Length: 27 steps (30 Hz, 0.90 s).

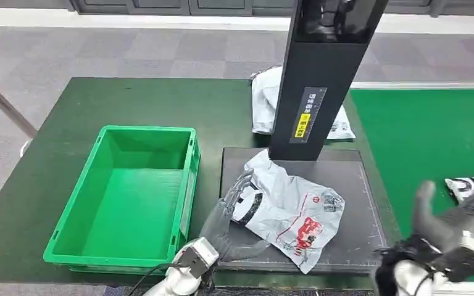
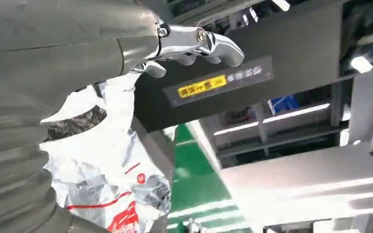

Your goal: Moved the parcel from conveyor to table for the left to box.

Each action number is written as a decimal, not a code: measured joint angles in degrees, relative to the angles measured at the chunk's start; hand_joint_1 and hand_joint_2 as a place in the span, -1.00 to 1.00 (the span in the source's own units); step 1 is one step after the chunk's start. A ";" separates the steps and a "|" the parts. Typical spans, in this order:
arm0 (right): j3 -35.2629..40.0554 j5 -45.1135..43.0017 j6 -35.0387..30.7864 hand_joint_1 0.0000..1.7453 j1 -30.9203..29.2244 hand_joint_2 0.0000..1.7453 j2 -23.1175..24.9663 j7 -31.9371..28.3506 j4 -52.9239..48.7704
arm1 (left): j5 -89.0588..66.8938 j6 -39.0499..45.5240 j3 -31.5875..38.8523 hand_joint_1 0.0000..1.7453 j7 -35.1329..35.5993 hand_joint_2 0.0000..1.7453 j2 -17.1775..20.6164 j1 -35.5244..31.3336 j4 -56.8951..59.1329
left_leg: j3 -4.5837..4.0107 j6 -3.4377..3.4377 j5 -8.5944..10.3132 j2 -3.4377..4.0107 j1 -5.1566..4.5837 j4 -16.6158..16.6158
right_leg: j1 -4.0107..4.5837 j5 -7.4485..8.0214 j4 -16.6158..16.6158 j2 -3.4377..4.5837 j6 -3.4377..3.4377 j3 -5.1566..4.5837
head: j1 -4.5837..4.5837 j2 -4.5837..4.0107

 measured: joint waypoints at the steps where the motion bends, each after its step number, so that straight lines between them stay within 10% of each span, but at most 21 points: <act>1: -2.43 -0.11 1.64 -1.00 0.00 1.00 0.57 0.00 0.20 | -0.18 0.00 -0.13 -1.00 0.44 1.00 -0.02 -0.24 0.35 | 0.01 0.00 0.00 0.01 0.00 0.00 | 0.01 0.00 0.00 0.01 0.00 -0.01 | -0.02 0.00; 27: -15.52 1.16 8.73 -1.00 -3.31 1.00 5.58 0.00 10.95 | -28.04 18.86 -2.34 -1.00 12.18 1.00 -8.29 -18.07 36.64 | -0.03 -0.02 0.08 -0.03 0.02 -0.04 | 0.03 0.05 0.05 0.00 -0.02 -0.02 | 0.00 0.00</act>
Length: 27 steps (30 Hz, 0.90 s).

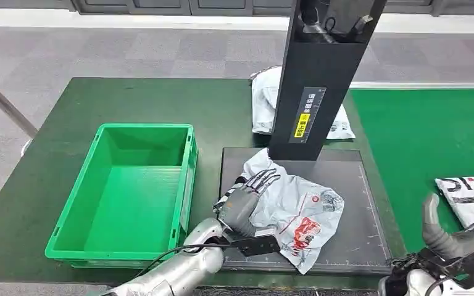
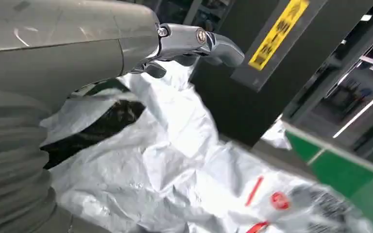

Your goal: Moved the parcel from conveyor to table for the left to box.

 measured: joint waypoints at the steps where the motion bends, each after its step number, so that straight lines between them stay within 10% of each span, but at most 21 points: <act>1: 0.00 0.02 0.02 -1.00 -0.21 1.00 0.04 0.00 0.37 | -0.24 -0.02 -0.15 -1.00 0.42 1.00 -0.13 -0.38 0.95 | 0.01 0.00 0.00 0.00 0.00 -0.02 | 0.00 0.00 0.00 0.01 0.00 0.00 | 0.00 0.00; 15: 0.94 -0.07 0.39 -1.00 -1.40 1.00 0.13 0.00 3.69 | 2.97 -6.95 -0.18 -1.00 -0.07 1.00 -0.59 -1.20 6.17 | 0.00 -0.02 0.02 -0.02 0.00 -0.02 | 0.00 0.00 0.01 -0.01 0.00 0.02 | 0.00 0.00; 16: 1.11 -0.20 0.46 -1.00 -1.49 1.00 0.11 0.00 3.93 | 2.64 -6.95 -0.18 0.94 0.54 1.00 -0.57 -1.20 6.39 | 0.00 -0.02 0.02 -0.02 0.00 -0.02 | 0.00 0.00 0.01 0.00 0.00 0.02 | 0.00 0.00; 27: 2.05 -1.07 0.52 -1.00 -1.83 1.00 0.11 -0.02 6.18 | 0.33 -13.66 -0.18 1.00 5.44 1.00 -0.33 -2.84 7.96 | 0.04 -0.04 0.05 -0.06 0.01 -0.04 | 0.00 0.00 0.01 -0.08 0.00 0.10 | 0.00 0.00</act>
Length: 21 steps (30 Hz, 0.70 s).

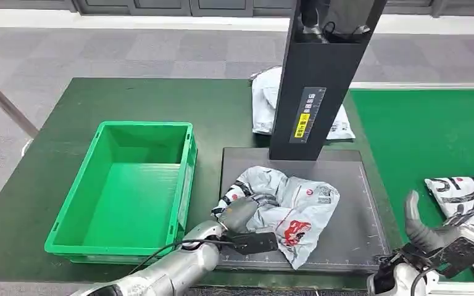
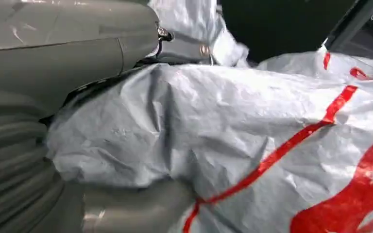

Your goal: Moved the parcel from conveyor to table for the left to box.

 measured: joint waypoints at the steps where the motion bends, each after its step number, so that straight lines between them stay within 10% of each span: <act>1: 0.09 -0.07 0.00 -1.00 0.00 1.00 0.00 0.00 0.15 | -0.02 -0.28 0.00 1.00 0.00 1.00 0.00 -0.19 0.02 | 0.01 0.00 0.00 0.00 0.00 0.00 | 0.00 0.00 0.00 0.00 0.00 0.01 | -0.02 0.00; 21: 0.33 -0.24 -0.04 -1.00 -0.01 1.00 0.00 -0.02 1.38 | 0.04 -0.59 0.00 1.00 -0.46 1.00 0.07 -1.01 0.09 | 0.06 0.00 0.00 0.00 0.00 0.00 | 0.00 0.00 0.00 0.00 0.00 0.06 | 0.00 0.00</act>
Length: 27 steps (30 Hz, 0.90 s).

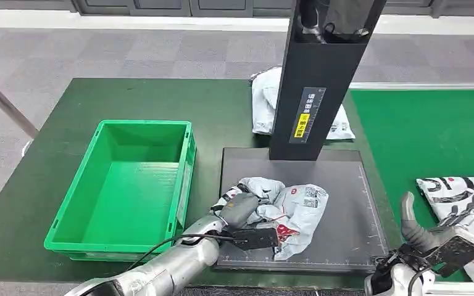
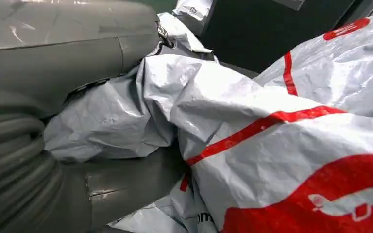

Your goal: Moved the parcel from conveyor to table for the left to box.

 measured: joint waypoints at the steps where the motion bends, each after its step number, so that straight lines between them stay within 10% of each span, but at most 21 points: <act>1: 0.00 -0.04 0.04 -1.00 0.00 1.00 0.00 0.00 0.02 | 0.57 -0.09 0.00 1.00 -0.64 1.00 0.00 0.00 -0.02 | 0.00 0.00 0.00 0.00 0.00 0.00 | 0.00 0.00 0.00 0.00 0.00 0.00 | 0.00 0.00; 13: -0.02 -1.09 2.54 -1.00 0.57 1.00 0.00 0.00 0.00 | 25.69 -16.46 12.27 1.00 -13.59 1.00 0.04 7.58 -19.21 | -0.12 0.00 -0.01 0.03 -0.02 0.01 | -0.02 0.00 -0.01 0.04 0.00 -0.17 | 0.00 0.00; 27: -0.35 -1.66 3.10 -1.00 3.65 1.00 0.00 -0.02 -1.53 | 24.68 3.71 19.89 1.00 -15.80 1.00 6.60 20.14 -53.33 | -0.16 -0.01 -0.01 0.03 -0.01 -0.05 | 0.00 -0.06 -0.01 0.03 -0.04 -0.25 | -0.02 0.00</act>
